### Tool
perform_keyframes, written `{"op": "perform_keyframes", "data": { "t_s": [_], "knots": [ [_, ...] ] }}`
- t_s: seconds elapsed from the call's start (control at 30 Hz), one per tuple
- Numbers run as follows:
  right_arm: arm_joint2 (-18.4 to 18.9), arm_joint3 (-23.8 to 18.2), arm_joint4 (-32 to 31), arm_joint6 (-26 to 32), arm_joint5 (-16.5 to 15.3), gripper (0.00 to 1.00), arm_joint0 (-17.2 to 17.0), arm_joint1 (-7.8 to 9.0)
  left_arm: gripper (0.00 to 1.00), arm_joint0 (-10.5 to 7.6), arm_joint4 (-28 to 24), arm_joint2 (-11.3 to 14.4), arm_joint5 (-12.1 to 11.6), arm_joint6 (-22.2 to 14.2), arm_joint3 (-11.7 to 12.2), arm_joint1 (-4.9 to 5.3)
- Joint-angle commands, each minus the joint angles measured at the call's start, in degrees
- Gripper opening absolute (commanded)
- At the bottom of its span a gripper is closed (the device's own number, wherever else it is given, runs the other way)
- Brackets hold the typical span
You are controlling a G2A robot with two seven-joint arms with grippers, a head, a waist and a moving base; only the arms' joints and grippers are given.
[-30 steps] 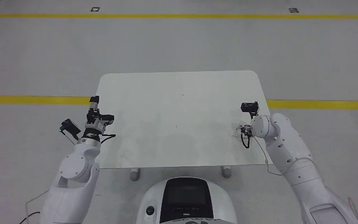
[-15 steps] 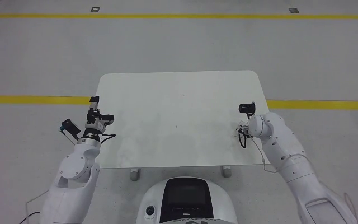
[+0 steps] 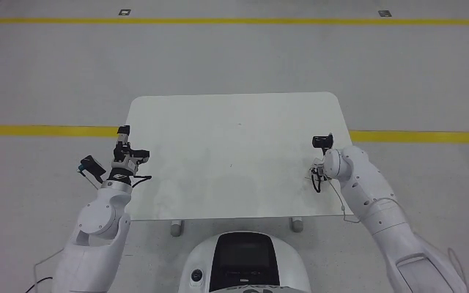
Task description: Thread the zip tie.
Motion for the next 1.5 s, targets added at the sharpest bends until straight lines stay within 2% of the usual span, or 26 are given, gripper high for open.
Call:
{"op": "perform_keyframes", "data": {
  "t_s": [0.0,0.13,0.37,1.0,1.2,1.23,1.47],
  "knots": [
    [-0.1,0.4,0.0,-0.1,-0.1,0.18,0.2,-0.11,1.0,0.0,0.0,0.0,0.0,0.0,0.0,0.0],
    [-0.2,1.0,0.1,-0.1,-0.2,0.17,0.5,-0.3,1.0,0.0,0.0,0.0,0.0,0.0,0.0,0.0],
    [-0.2,1.6,-0.2,-0.3,-0.3,0.09,0.7,-0.55,1.0,0.0,0.0,0.0,0.0,0.0,0.0,0.0],
    [0.2,2.5,-0.9,0.0,-0.6,0.11,0.8,-1.06,1.0,0.0,0.0,0.0,0.0,0.0,0.0,0.0],
    [0.0,3.4,-0.9,0.0,-0.8,0.07,1.3,-1.36,1.0,0.0,0.0,0.0,0.0,0.0,0.0,0.0],
    [0.0,3.6,-0.8,0.0,-0.8,0.0,1.4,-1.4,1.0,0.0,0.0,0.0,0.0,0.0,0.0,0.0],
    [-0.3,4.1,-1.1,0.0,-0.7,0.0,2.0,-1.72,1.0,0.0,0.0,0.0,0.0,0.0,0.0,0.0]
  ]
}}
